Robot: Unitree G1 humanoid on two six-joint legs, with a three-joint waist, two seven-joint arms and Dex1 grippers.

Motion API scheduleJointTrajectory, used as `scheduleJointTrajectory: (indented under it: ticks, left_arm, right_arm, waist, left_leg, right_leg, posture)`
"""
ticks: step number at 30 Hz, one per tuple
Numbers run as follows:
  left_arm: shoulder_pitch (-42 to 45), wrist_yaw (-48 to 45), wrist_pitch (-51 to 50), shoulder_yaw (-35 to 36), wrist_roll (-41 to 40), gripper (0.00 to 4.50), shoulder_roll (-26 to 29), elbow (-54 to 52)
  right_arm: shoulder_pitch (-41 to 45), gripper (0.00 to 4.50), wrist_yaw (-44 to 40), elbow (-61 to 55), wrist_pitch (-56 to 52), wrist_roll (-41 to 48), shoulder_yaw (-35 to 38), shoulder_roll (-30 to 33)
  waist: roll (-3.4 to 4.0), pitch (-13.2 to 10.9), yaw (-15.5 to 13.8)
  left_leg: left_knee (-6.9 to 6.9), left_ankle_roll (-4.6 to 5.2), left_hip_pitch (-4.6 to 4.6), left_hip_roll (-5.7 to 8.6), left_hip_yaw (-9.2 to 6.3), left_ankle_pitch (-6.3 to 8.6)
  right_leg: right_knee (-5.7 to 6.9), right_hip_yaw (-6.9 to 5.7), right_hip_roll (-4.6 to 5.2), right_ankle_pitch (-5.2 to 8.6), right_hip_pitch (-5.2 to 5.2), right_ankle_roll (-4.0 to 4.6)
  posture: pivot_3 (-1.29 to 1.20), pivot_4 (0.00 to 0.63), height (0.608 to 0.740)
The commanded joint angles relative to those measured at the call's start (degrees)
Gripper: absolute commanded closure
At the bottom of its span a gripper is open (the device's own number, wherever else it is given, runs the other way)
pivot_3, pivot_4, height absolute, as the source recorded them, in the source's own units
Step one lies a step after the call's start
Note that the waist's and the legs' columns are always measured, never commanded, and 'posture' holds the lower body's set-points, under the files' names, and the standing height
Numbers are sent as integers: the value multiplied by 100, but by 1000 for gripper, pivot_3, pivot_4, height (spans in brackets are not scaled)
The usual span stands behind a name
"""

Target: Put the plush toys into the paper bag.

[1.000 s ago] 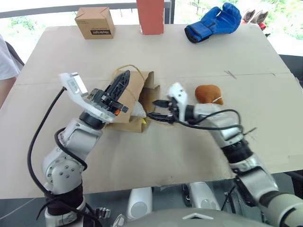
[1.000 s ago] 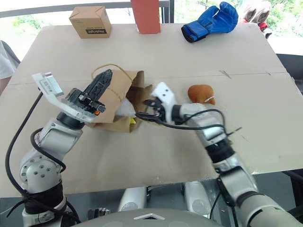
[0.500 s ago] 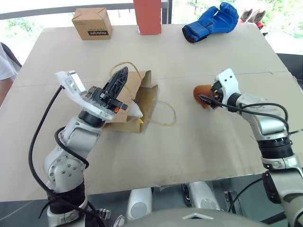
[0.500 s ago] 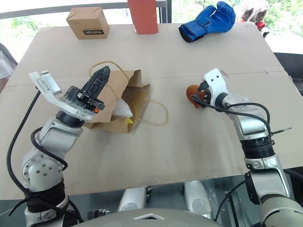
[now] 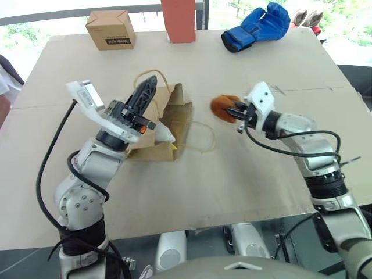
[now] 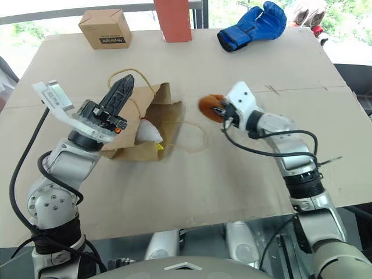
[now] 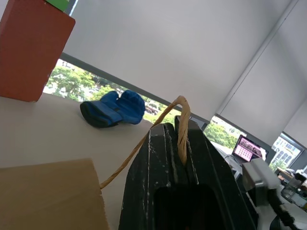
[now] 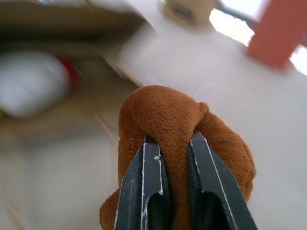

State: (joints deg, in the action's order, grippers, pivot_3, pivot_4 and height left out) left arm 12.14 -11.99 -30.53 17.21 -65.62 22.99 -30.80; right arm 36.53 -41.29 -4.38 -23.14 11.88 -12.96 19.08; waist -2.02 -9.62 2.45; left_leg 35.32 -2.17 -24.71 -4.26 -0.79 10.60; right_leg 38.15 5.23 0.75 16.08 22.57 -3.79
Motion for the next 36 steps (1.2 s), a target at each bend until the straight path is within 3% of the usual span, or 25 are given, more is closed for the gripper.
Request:
scheduleJointTrajectory:
  ticks: [1, 5, 8, 17, 20, 28, 33, 36]
  left_arm:
    - [191, -144, -10, -55, -164, 4500, -5, -1]
    - [326, -225, -80, -112, -202, 4500, 21, 87]
    - [342, -315, -151, -168, -173, 4500, 89, 78]
    - [-76, -167, -162, -124, -329, 4500, 85, -372]
    - [-151, -117, -138, -94, -412, 4500, 80, -452]
    - [-267, -33, -138, 161, -931, 4500, 139, -386]
    - [-263, -70, -211, 172, -1107, 4500, 233, -290]
    - [-192, -151, -299, 54, -1182, 4500, 274, -239]
  right_arm:
    - [363, 4452, -195, 182, 373, -219, -699, -544]
    - [815, 4452, -267, 1388, 1040, -575, -1231, -1344]
    - [1349, 4452, -4, 2781, 1703, -720, -1168, -2147]
    - [1859, 4452, 105, 4502, 2432, -523, -437, -2879]
    - [1849, 4452, 8, 4579, 2448, -512, -335, -2915]
    - [840, 4452, -330, 2903, 825, 68, -6, -2393]
    - [599, 4452, 94, 2053, -117, 303, 322, -2206]
    - [768, 4452, 482, 2243, -128, 84, 339, -2273]
  waist:
    - [0, 0, -5]
    - [-2, 1, -40]
    - [-1, 0, -2]
    - [-2, 1, -32]
    - [-2, 1, -26]
    - [-1, 0, -41]
    - [-1, 0, -22]
    - [-1, 0, -14]
  left_leg:
    - [0, 0, 0, 0, 0, 0]
    - [2, 0, -5, 3, 0, 0]
    - [7, -2, -3, 3, 1, -1]
    - [0, -6, -5, 2, -8, -2]
    - [0, -6, -3, 2, -12, -3]
    - [1, -6, -5, 2, -19, -3]
    - [6, -9, -4, 3, -22, -5]
    - [6, -10, -1, 3, -23, -6]
  right_leg:
    - [0, 0, 0, 0, 0, 0]
    - [-4, -3, 6, 0, -2, 0]
    - [-1, -5, 5, -1, -1, 1]
    - [7, -17, 9, -2, 0, 3]
    - [16, -20, 8, -1, 0, 3]
    - [20, -27, 8, -1, 1, 3]
    - [23, -30, 8, -1, 0, 4]
    - [31, -29, 5, 0, 1, 4]
  posture:
    - [0, 150, 740]
    - [0, 150, 740]
    - [0, 150, 740]
    - [0, 150, 740]
    - [0, 150, 740]
    - [0, 150, 740]
    - [0, 150, 740]
    - [0, 150, 740]
